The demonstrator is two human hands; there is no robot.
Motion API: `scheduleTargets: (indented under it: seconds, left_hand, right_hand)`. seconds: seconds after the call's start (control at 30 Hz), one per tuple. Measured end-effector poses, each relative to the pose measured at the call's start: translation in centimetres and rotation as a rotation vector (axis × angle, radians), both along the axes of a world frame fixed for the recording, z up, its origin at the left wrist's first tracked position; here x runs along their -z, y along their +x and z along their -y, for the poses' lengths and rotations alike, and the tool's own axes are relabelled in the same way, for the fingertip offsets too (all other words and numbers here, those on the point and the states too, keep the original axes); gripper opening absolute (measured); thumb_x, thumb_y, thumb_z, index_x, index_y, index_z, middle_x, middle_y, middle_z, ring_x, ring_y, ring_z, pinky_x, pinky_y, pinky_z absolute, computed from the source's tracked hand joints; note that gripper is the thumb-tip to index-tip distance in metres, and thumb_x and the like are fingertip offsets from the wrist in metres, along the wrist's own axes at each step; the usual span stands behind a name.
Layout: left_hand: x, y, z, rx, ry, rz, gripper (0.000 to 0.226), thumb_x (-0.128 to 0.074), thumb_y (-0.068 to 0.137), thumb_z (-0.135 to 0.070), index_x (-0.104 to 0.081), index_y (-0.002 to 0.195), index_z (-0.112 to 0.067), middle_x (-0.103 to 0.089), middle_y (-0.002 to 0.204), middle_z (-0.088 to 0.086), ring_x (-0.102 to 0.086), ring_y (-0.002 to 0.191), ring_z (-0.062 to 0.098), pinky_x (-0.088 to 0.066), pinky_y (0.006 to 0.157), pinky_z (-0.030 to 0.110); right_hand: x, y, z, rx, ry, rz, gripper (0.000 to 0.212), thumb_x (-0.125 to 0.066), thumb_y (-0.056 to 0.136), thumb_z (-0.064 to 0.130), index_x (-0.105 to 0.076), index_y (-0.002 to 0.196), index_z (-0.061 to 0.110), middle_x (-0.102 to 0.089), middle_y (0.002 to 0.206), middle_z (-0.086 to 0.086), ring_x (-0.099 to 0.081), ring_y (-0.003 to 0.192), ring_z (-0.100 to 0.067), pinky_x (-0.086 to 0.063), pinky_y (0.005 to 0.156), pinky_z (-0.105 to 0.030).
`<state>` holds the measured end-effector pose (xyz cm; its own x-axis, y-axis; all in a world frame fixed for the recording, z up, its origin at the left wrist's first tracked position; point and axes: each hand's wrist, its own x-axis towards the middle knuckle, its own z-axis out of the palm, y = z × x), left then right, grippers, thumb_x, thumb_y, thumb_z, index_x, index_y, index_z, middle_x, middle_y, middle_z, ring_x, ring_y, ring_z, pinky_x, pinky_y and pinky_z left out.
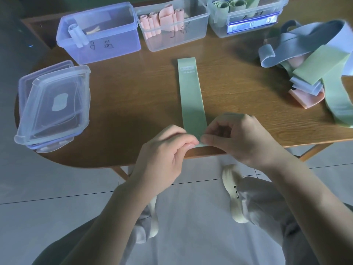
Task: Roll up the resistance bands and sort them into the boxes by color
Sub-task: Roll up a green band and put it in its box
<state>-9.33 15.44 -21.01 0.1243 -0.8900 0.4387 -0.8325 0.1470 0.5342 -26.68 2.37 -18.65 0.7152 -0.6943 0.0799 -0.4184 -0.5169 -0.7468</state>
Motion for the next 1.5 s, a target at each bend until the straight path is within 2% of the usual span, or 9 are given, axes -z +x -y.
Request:
scheduleTargets:
  seconds: [0.17,0.27,0.47,0.63,0.87,0.97,1.13,1.27,1.5]
  left_hand:
    - [-0.3,0.1,0.2,0.0,0.0,-0.028,0.014,-0.075,0.091,-0.026,-0.078,0.095,-0.014,-0.069,0.096,-0.004,-0.064,0.078,0.011,-0.054,0.067,0.031]
    - [-0.2,0.0,0.5,-0.029,-0.01,-0.043,0.007,-0.078,0.089,-0.02,-0.079,0.091,-0.014,-0.069,0.091,-0.004,-0.063,0.077,0.009,-0.053,0.065,0.03]
    - [-0.4,-0.2,0.7,-0.07,0.044,-0.051,0.004,-0.074,0.091,-0.018,-0.076,0.088,-0.016,-0.064,0.09,-0.005,-0.06,0.075,0.011,-0.051,0.06,0.036]
    - [-0.4,-0.4,1.1,-0.13,0.058,-0.051,0.006,-0.072,0.091,-0.019,-0.077,0.088,-0.017,-0.064,0.09,-0.006,-0.06,0.077,0.01,-0.052,0.061,0.035]
    - [-0.7,-0.7,1.4,-0.213,0.035,-0.122,0.005,-0.079,0.086,-0.016,-0.075,0.083,-0.016,-0.065,0.083,-0.005,-0.058,0.075,0.009,-0.047,0.065,0.019]
    - [-0.7,-0.6,1.8,-0.246,0.051,-0.125,0.009,-0.078,0.086,-0.015,-0.072,0.081,-0.018,-0.062,0.081,-0.006,-0.057,0.074,0.01,-0.048,0.063,0.025]
    - [-0.8,-0.1,2.3,-0.278,0.084,-0.12,0.004,-0.076,0.088,-0.025,-0.076,0.085,-0.022,-0.066,0.083,-0.009,-0.06,0.076,0.007,-0.052,0.064,0.033]
    - [-0.7,0.0,2.3,-0.286,0.063,-0.121,0.007,-0.077,0.088,-0.028,-0.077,0.086,-0.021,-0.067,0.083,-0.007,-0.061,0.075,0.008,-0.052,0.063,0.034]
    - [0.2,-0.3,2.3,-0.28,-0.017,-0.084,0.016,-0.068,0.094,-0.032,-0.074,0.09,-0.018,-0.069,0.086,-0.006,-0.064,0.078,0.011,-0.055,0.062,0.037]
  right_hand:
    - [0.0,0.1,0.0,-0.028,-0.037,0.01,0.01,-0.082,0.082,0.027,-0.073,0.078,0.025,-0.061,0.07,0.017,-0.055,0.068,-0.001,-0.038,0.062,-0.011]
    - [0.3,-0.2,0.1,-0.086,-0.078,0.061,0.007,-0.081,0.084,0.024,-0.075,0.085,0.024,-0.064,0.081,0.016,-0.059,0.074,-0.003,-0.038,0.066,-0.011]
    - [1.1,-0.5,0.2,-0.176,-0.166,0.091,0.011,-0.068,0.094,0.037,-0.076,0.096,0.03,-0.064,0.094,0.017,-0.065,0.084,-0.01,-0.051,0.072,-0.035]
    - [1.0,-0.6,0.6,-0.188,-0.144,0.075,0.025,-0.068,0.086,0.055,-0.077,0.096,0.034,-0.064,0.095,0.018,-0.065,0.083,-0.009,-0.052,0.068,-0.04]
    - [0.6,-0.1,0.9,-0.106,-0.016,0.117,0.008,-0.082,0.081,0.029,-0.079,0.088,0.027,-0.065,0.09,0.013,-0.061,0.077,-0.009,-0.039,0.069,-0.012]
    - [0.6,0.2,1.0,-0.064,-0.004,0.088,0.007,-0.082,0.081,0.03,-0.075,0.081,0.029,-0.063,0.082,0.014,-0.057,0.07,-0.01,-0.038,0.064,-0.013]
    - [0.3,0.8,1.0,-0.007,-0.1,0.0,0.011,-0.075,0.084,0.038,-0.067,0.077,0.035,-0.061,0.077,0.018,-0.057,0.077,-0.003,-0.038,0.066,-0.012]
    - [0.2,1.1,1.1,-0.004,-0.128,-0.043,0.012,-0.071,0.085,0.042,-0.062,0.077,0.039,-0.06,0.077,0.017,-0.056,0.077,-0.002,-0.041,0.067,-0.02]
    - [0.5,1.3,0.7,0.041,-0.156,-0.057,0.015,-0.069,0.089,0.038,-0.071,0.083,0.025,-0.06,0.074,0.016,-0.053,0.069,0.001,-0.04,0.062,-0.022]
